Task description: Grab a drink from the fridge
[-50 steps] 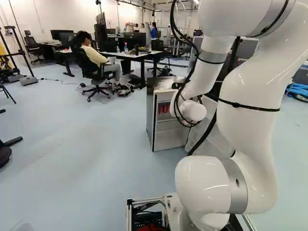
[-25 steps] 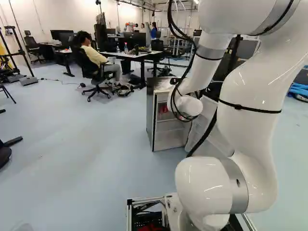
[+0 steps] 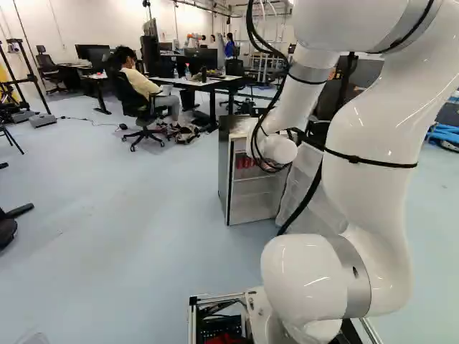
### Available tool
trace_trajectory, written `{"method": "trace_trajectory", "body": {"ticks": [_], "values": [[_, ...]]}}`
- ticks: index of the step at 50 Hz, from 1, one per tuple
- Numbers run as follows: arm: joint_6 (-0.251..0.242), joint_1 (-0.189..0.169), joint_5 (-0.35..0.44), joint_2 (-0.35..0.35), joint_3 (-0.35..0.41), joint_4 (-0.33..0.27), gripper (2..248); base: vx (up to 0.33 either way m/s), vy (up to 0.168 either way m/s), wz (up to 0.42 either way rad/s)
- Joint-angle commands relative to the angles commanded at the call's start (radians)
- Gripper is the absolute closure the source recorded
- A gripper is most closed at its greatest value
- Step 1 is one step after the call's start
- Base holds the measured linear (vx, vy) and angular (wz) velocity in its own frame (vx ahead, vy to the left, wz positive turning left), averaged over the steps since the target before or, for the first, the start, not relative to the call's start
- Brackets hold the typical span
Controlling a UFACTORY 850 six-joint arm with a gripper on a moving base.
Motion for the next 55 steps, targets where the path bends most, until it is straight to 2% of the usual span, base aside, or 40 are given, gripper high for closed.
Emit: {"method": "trace_trajectory", "body": {"ticks": [15,55], "values": [[0.000,0.004,0.000,-0.020,-0.062,0.000,156,0.000,0.000,0.000],[0.000,-0.023,0.000,-0.196,-0.278,0.000,156,0.000,0.000,0.000]]}}
